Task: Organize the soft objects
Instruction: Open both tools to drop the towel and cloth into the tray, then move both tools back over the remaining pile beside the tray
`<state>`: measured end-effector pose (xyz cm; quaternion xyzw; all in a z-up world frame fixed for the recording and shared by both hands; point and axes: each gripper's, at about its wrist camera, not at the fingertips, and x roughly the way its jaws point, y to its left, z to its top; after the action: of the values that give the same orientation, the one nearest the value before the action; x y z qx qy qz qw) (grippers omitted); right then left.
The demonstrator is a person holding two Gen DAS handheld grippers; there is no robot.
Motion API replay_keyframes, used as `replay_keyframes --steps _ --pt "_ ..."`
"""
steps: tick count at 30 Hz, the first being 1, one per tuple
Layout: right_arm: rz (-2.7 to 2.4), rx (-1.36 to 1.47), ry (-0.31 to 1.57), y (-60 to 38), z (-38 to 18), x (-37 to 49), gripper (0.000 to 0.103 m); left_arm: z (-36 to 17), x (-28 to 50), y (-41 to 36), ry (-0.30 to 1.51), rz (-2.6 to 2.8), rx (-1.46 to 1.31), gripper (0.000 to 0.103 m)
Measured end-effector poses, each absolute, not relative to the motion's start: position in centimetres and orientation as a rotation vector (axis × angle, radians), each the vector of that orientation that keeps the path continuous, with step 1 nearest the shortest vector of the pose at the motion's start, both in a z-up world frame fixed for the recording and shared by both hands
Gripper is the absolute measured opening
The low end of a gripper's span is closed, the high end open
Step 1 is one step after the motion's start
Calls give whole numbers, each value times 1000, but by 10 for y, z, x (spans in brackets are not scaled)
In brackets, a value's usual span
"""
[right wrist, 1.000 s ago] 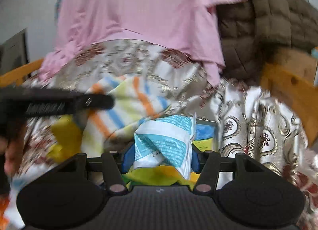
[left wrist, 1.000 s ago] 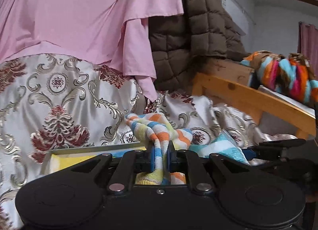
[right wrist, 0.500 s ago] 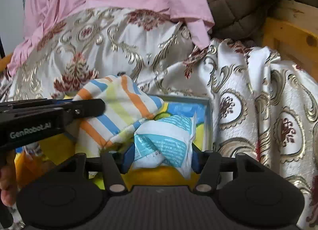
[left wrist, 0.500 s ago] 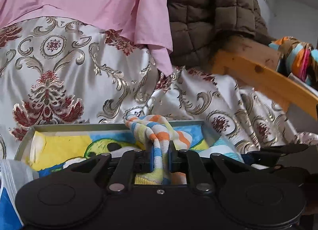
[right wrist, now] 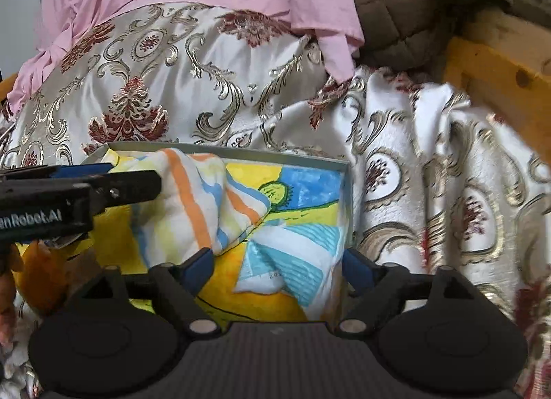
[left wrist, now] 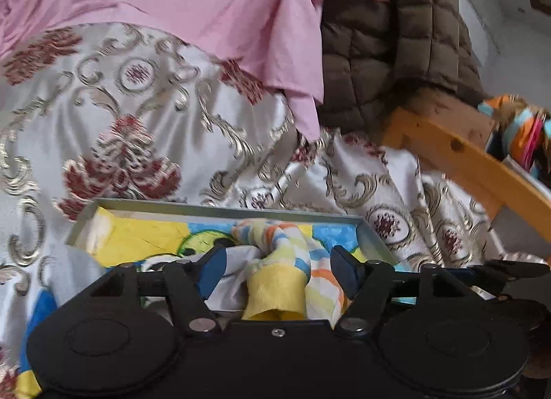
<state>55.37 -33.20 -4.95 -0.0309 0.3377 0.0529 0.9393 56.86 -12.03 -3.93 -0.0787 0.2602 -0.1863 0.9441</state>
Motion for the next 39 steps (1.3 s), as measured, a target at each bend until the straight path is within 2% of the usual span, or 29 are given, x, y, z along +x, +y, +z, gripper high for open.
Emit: replay_keyframes --steps 7,16,24,39 --pt "107 -50 593 -332 -11 511 98 10 511 -94 388 -326 -130 94" --pt "87 -39 407 -329 60 421 103 69 414 -77 257 -305 -58 102" --pt "113 -37 326 -314 96 331 103 81 319 -65 210 -300 -12 102" --pt "86 -53 268 -287 84 184 103 66 185 -25 239 -272 -19 102"
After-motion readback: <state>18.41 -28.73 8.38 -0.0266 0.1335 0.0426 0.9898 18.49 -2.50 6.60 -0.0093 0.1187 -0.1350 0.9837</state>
